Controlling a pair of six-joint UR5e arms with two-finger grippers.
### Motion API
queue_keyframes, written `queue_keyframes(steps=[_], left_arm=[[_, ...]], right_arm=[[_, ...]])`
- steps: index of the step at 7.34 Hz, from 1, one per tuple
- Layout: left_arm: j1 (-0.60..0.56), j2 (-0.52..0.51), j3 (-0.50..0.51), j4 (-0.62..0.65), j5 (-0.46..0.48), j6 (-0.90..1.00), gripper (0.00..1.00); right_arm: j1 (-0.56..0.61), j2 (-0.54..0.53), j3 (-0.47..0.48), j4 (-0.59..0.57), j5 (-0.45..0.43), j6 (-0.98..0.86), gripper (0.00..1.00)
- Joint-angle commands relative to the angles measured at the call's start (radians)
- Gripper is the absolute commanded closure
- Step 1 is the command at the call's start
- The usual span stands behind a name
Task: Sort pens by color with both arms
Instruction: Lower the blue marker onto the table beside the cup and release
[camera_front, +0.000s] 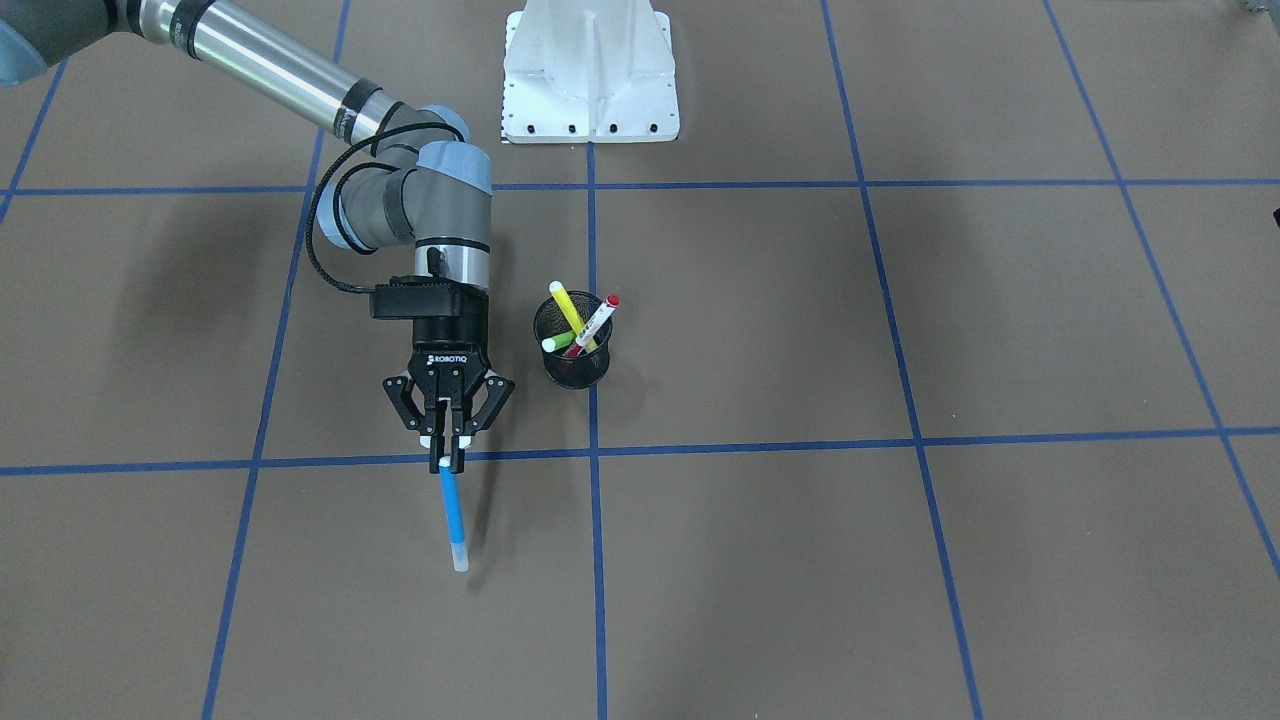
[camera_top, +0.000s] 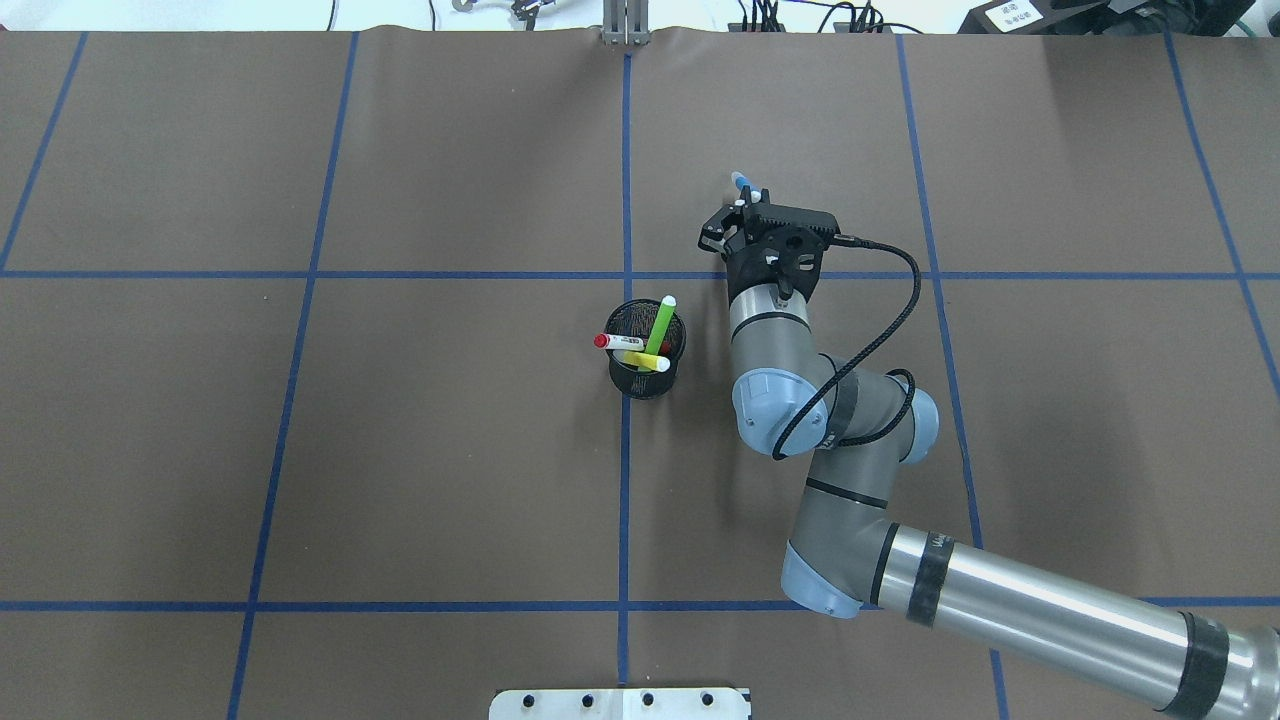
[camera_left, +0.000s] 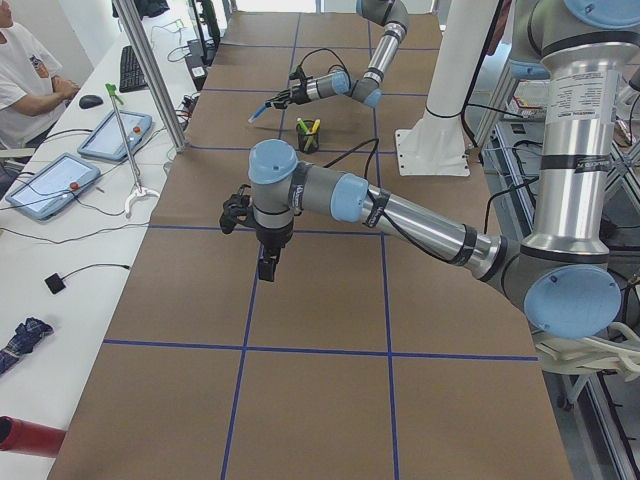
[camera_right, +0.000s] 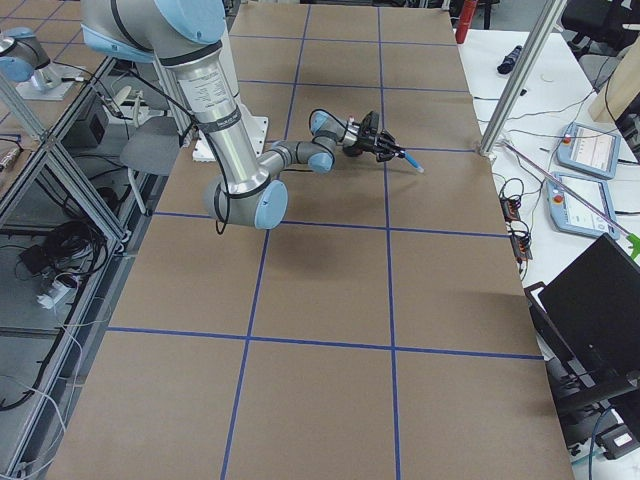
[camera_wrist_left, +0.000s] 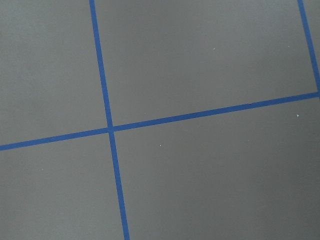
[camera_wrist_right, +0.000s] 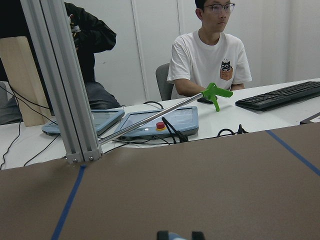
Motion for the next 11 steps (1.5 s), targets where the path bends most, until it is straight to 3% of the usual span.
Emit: queue_keyframes(steps=[1, 2, 3, 5, 7, 8, 9, 11], left_arm=[[0.0, -0.001, -0.001, 0.0, 0.002, -0.009, 0.0], [0.0, 0.0, 0.001, 0.0, 0.002, -0.007, 0.0], [0.0, -0.001, -0.001, 0.0, 0.002, -0.009, 0.0], [0.0, -0.003, -0.001, 0.0, 0.002, -0.01, 0.0], [0.0, -0.021, -0.002, 0.0, 0.021, -0.036, 0.0], [0.0, -0.021, -0.002, 0.0, 0.022, -0.038, 0.0], [0.0, -0.033, -0.002, 0.005, 0.022, -0.043, 0.0], [0.008, -0.102, -0.021, 0.0, 0.009, -0.284, 0.0]], right_arm=[[-0.016, 0.003, -0.02, -0.003, -0.005, 0.003, 1.0], [-0.021, 0.002, -0.029, -0.003, -0.009, 0.003, 1.0], [-0.022, 0.003, -0.029, -0.003, -0.009, 0.003, 0.74], [-0.03, -0.003, -0.009, 0.011, -0.003, -0.009, 0.42], [-0.045, -0.009, 0.017, 0.014, 0.0, -0.008, 0.02], [-0.053, -0.021, 0.06, 0.012, 0.0, -0.012, 0.02], [-0.058, -0.052, 0.165, 0.0, 0.011, -0.052, 0.02], [-0.012, -0.1, 0.297, -0.009, 0.12, -0.072, 0.02]])
